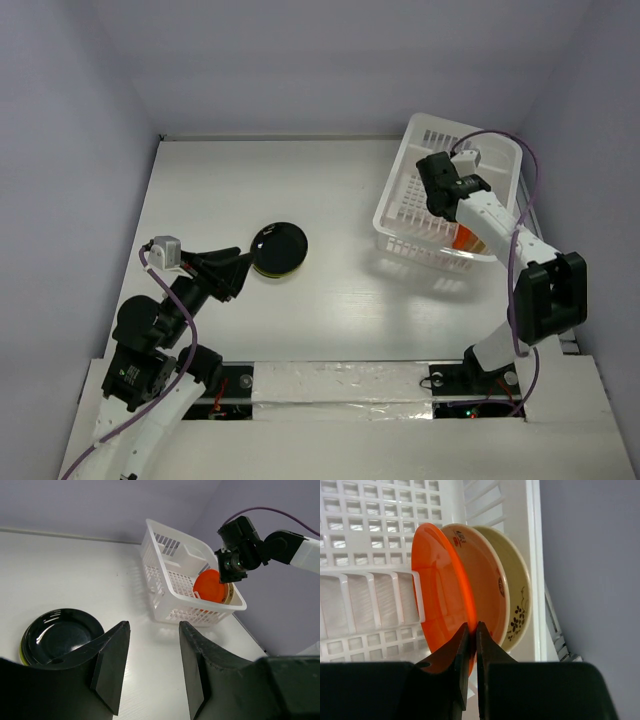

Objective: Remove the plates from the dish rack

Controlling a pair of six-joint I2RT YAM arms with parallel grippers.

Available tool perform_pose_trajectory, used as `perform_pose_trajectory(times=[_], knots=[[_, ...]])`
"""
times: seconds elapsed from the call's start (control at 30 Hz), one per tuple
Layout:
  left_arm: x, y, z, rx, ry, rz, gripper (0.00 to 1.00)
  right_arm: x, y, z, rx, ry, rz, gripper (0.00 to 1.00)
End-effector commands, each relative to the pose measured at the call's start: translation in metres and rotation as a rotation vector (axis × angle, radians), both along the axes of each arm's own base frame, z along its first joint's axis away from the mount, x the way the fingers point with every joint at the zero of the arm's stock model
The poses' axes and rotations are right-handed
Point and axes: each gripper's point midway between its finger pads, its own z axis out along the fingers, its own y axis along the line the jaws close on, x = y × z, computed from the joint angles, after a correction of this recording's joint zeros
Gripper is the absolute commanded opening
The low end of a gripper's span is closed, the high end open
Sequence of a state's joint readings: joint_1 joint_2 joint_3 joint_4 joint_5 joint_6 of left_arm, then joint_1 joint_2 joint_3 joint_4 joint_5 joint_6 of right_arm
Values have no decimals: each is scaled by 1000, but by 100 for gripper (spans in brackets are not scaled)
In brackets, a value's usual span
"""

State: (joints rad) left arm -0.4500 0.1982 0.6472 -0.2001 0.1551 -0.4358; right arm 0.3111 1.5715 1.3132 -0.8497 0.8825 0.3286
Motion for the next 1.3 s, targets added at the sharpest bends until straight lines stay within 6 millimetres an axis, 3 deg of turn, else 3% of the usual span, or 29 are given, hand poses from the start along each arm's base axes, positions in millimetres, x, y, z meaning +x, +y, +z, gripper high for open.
perform_pose_trajectory(times=[0.0, 0.17, 0.2, 0.33, 0.43, 0.47, 0.53, 0.57, 0.63, 0.7, 0.73, 0.83, 0.9, 0.93, 1.03, 1.17, 1.27], knots=[[-1, 0, 11, -20, -34, -1, 41, 4, 6, 49, -45, -133, -10, 0], [0, 0, 11, -19, -31, -1, 41, 0, 17, 93, 10, -258, 23, 0], [1, -1, 10, -18, -28, 0, 41, -2, 20, 112, 34, -310, 26, 0], [3, 0, 9, -14, -23, 6, 41, -9, 51, 151, 108, -402, 116, 0], [5, 2, 8, -11, -18, 22, 41, -3, 107, 166, 248, -467, 265, 0], [5, 2, 7, -11, -14, 23, 41, -2, 142, 161, 338, -454, 366, 0], [7, 3, 7, -10, -10, 31, 41, 8, 187, 164, 472, -504, 475, 0], [8, 5, 6, -8, -6, 40, 40, 7, 221, 145, 560, -452, 566, 0], [10, 5, 5, -7, 1, 46, 39, 14, 263, 139, 705, -468, 647, 0], [12, 4, 3, -3, 7, 46, 24, 14, 308, 108, 832, -386, 725, 0], [13, 4, 2, -1, 11, 46, 12, 15, 329, 108, 891, -393, 759, 0], [17, 6, 0, 4, 23, 65, 2, 11, 389, 82, 1028, -308, 841, 0], [17, 7, -1, 2, 29, 73, 2, 16, 407, 71, 1060, -287, 836, 0], [17, 7, -1, 1, 30, 73, 7, 18, 420, 49, 1061, -246, 833, 0], [18, 8, -1, -1, 34, 78, 23, 21, 436, 21, 1108, -206, 828, 0], [18, 6, -3, 4, 38, 69, 35, 18, 446, -5, 1151, -160, 815, 0], [17, 6, -2, 2, 33, 65, 38, 11, 449, -23, 1163, -127, 801, 0]])
